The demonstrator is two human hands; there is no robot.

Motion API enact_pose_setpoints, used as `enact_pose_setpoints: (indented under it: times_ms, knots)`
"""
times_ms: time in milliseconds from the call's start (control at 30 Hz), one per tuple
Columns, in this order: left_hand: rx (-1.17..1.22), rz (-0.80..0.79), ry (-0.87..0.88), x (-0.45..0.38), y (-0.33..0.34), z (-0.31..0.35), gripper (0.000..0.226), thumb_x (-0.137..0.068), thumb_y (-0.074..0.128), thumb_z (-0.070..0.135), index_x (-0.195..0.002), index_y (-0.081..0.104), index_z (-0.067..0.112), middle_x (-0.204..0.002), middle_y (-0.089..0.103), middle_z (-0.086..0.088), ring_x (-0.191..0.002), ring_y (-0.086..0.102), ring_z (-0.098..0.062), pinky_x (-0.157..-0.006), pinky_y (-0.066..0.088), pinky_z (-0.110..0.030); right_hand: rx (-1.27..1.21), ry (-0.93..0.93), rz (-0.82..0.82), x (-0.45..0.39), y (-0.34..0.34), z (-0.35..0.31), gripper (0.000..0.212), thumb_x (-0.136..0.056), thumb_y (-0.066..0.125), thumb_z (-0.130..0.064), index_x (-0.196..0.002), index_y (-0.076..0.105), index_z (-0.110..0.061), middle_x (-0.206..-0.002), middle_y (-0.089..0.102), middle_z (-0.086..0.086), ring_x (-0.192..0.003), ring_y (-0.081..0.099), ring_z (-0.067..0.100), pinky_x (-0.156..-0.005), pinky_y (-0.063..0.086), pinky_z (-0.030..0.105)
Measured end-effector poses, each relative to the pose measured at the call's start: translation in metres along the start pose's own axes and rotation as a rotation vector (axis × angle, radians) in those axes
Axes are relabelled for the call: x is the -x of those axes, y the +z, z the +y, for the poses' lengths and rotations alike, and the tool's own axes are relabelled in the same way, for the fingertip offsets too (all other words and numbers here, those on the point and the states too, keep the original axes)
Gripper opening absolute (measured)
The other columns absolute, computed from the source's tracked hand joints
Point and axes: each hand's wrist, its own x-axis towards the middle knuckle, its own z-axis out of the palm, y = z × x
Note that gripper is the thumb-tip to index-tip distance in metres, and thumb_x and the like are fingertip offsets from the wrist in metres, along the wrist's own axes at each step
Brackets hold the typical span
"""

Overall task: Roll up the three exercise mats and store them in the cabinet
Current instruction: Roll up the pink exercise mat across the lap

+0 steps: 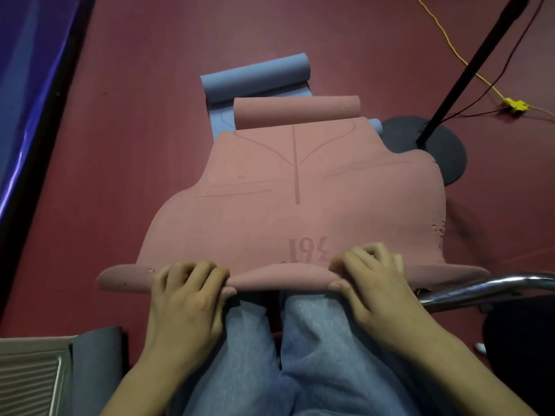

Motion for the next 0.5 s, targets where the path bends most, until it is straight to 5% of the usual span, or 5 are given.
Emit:
enact_pose_setpoints:
  times_ms: [233, 367, 500]
  knots:
    - [0.062, -0.146, -0.04, -0.022, -0.01, -0.016, 0.034, -0.098, 0.037, 0.04, -0.077, 0.056, 0.022, -0.072, 0.054, 0.005, -0.073, 0.051, -0.027, -0.066, 0.03, -0.037, 0.225, 0.101, 0.132, -0.019, 0.007, -0.024, 0.027, -0.096, 0.039, -0.038, -0.084, 0.059, -0.024, -0.084, 0.059, -0.012, -0.088, 0.046, 0.023, -0.073, 0.023, 0.038]
    - [0.19, -0.273, -0.119, -0.022, -0.027, -0.027, 0.041, -0.097, 0.026, 0.052, -0.071, 0.048, 0.028, -0.066, 0.047, 0.01, -0.071, 0.057, -0.028, -0.059, 0.04, -0.037, 0.082, 0.045, 0.055, -0.018, 0.004, -0.023, 0.028, -0.1, 0.034, -0.037, -0.081, 0.053, -0.031, -0.072, 0.058, -0.012, -0.072, 0.046, 0.02, -0.069, 0.021, 0.035]
    - [0.257, -0.408, -0.055, 0.006, -0.045, -0.026, 0.039, -0.096, 0.025, 0.062, -0.069, 0.041, 0.037, -0.062, 0.046, 0.01, -0.067, 0.057, -0.022, -0.057, 0.043, -0.039, -0.017, -0.077, -0.12, 0.008, -0.004, -0.012, 0.031, -0.101, 0.028, -0.044, -0.086, 0.05, -0.028, -0.074, 0.055, -0.009, -0.072, 0.053, 0.02, -0.068, 0.034, 0.037]
